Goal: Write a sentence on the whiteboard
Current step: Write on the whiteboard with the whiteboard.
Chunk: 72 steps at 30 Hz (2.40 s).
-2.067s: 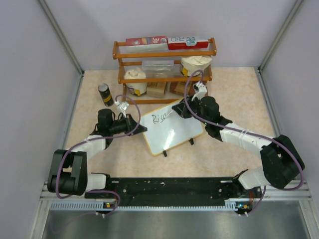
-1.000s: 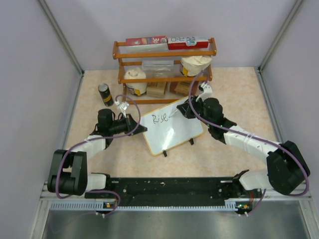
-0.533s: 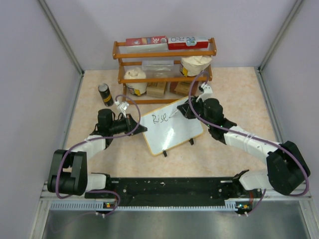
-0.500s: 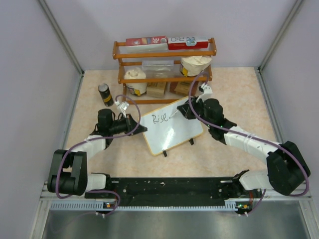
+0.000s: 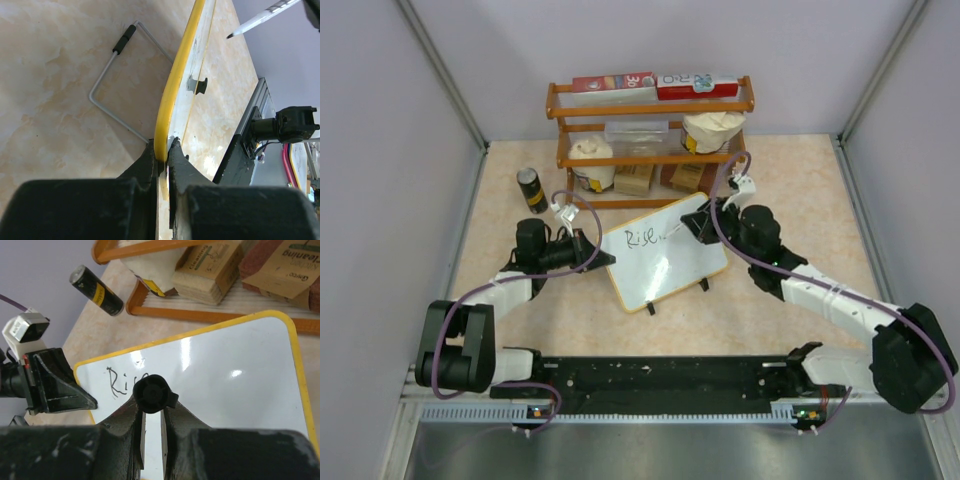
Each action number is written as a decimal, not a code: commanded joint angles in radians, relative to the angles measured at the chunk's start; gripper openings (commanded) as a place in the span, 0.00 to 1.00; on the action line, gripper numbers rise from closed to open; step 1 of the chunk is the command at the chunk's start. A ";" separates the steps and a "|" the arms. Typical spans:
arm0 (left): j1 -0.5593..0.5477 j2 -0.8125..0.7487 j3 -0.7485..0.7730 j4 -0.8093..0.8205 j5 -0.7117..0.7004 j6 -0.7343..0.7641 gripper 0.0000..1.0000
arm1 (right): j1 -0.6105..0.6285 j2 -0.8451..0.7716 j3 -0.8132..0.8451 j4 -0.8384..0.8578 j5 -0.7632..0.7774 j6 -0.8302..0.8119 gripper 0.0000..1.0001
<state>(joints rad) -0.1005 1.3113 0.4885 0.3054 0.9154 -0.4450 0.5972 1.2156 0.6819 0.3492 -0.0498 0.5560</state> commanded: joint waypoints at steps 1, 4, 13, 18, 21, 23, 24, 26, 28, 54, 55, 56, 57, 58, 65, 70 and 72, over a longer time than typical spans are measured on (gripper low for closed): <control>0.002 0.005 -0.033 -0.040 -0.191 0.137 0.00 | -0.023 -0.065 0.019 0.042 -0.018 -0.016 0.00; 0.002 0.005 -0.034 -0.040 -0.188 0.137 0.00 | -0.053 -0.071 0.024 0.040 -0.068 0.005 0.00; 0.002 0.006 -0.033 -0.038 -0.190 0.137 0.00 | -0.126 -0.077 0.031 0.005 -0.105 -0.013 0.00; 0.002 0.011 -0.031 -0.038 -0.193 0.137 0.00 | -0.125 -0.062 0.056 -0.013 -0.116 -0.060 0.00; 0.002 0.013 -0.030 -0.038 -0.193 0.137 0.00 | -0.125 -0.042 0.082 -0.027 -0.127 -0.085 0.00; 0.002 0.014 -0.030 -0.038 -0.193 0.137 0.00 | -0.123 -0.027 0.099 -0.036 -0.131 -0.094 0.00; 0.002 0.013 -0.030 -0.038 -0.193 0.137 0.00 | -0.122 -0.024 0.103 -0.036 -0.127 -0.100 0.00; 0.002 0.013 -0.031 -0.038 -0.193 0.137 0.00 | -0.108 -0.018 0.113 -0.047 -0.107 -0.114 0.00; 0.002 0.013 -0.031 -0.038 -0.193 0.137 0.00 | -0.074 -0.016 0.123 -0.055 -0.049 -0.142 0.00; 0.002 0.006 -0.034 -0.035 -0.193 0.135 0.00 | 0.015 0.147 0.235 -0.036 0.180 -0.214 0.00; 0.002 0.006 -0.034 -0.037 -0.194 0.135 0.00 | 0.015 0.148 0.234 -0.036 0.174 -0.211 0.00; 0.002 0.006 -0.034 -0.035 -0.193 0.135 0.00 | 0.015 0.148 0.232 -0.038 0.166 -0.209 0.00; 0.002 0.006 -0.034 -0.037 -0.193 0.135 0.00 | 0.013 0.150 0.229 -0.038 0.154 -0.202 0.00; 0.002 0.006 -0.034 -0.035 -0.193 0.135 0.00 | 0.015 0.150 0.226 -0.039 0.148 -0.200 0.00; 0.002 0.006 -0.036 -0.035 -0.193 0.135 0.00 | 0.015 0.137 0.194 -0.053 0.119 -0.186 0.00; 0.002 0.003 -0.036 -0.035 -0.196 0.135 0.00 | 0.015 0.124 0.171 -0.067 0.125 -0.189 0.00; 0.002 0.003 -0.036 -0.035 -0.194 0.135 0.00 | 0.015 0.114 0.160 -0.070 0.125 -0.189 0.00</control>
<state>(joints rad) -0.1005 1.3109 0.4839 0.3065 0.9138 -0.4473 0.6064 1.3457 0.8700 0.2989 0.0799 0.3698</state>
